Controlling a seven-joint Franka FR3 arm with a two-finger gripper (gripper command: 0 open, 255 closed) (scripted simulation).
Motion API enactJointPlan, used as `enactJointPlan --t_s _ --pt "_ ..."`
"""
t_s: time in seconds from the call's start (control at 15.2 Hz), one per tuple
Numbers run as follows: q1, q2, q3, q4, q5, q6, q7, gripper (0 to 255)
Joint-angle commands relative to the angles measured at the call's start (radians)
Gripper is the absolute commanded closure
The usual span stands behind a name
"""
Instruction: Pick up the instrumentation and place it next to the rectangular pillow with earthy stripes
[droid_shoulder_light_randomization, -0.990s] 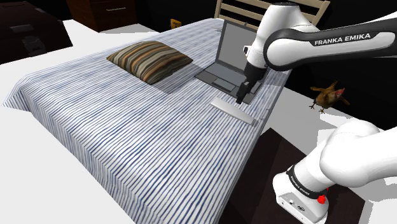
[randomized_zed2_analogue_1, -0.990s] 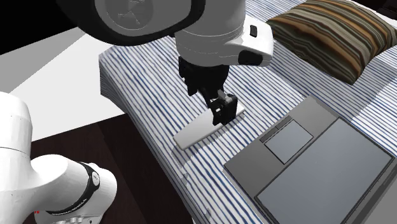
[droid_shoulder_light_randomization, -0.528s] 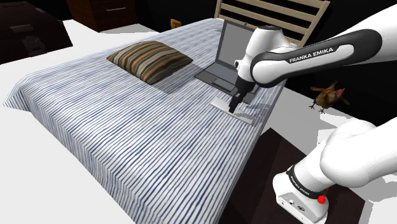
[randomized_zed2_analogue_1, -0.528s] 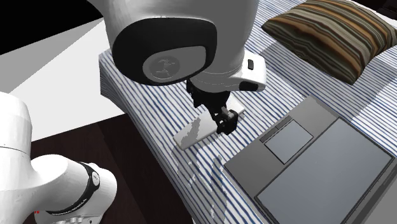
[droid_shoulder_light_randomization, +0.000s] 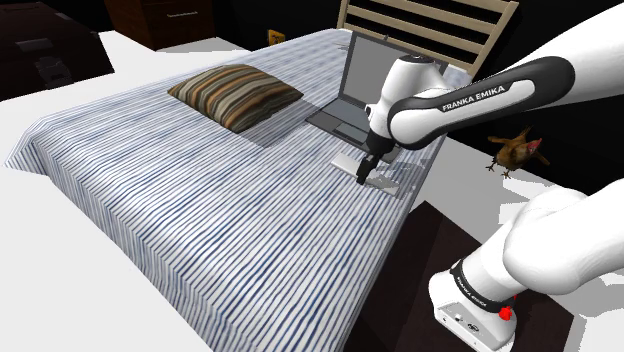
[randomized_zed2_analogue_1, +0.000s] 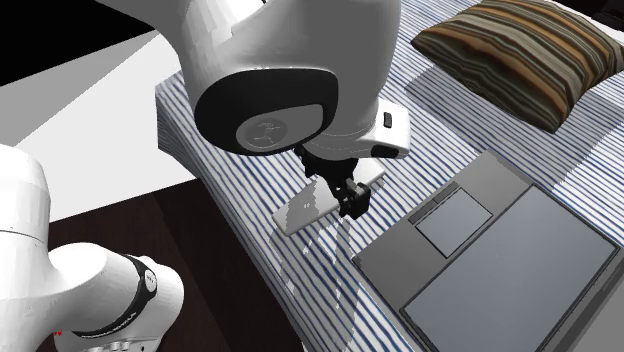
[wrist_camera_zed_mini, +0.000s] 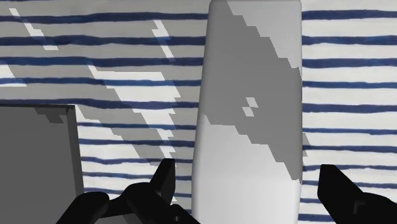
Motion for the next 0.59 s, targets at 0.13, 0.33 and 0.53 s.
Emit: enactJointPlan --t_s 0.13,0.33,0.53 --pt "0.0 0.001 0.0 0.0 0.0 0.001 0.0 0" --pt "0.0 0.001 0.0 0.0 0.0 0.001 0.0 255" --pt "0.0 0.001 0.0 0.0 0.0 0.001 0.0 255"
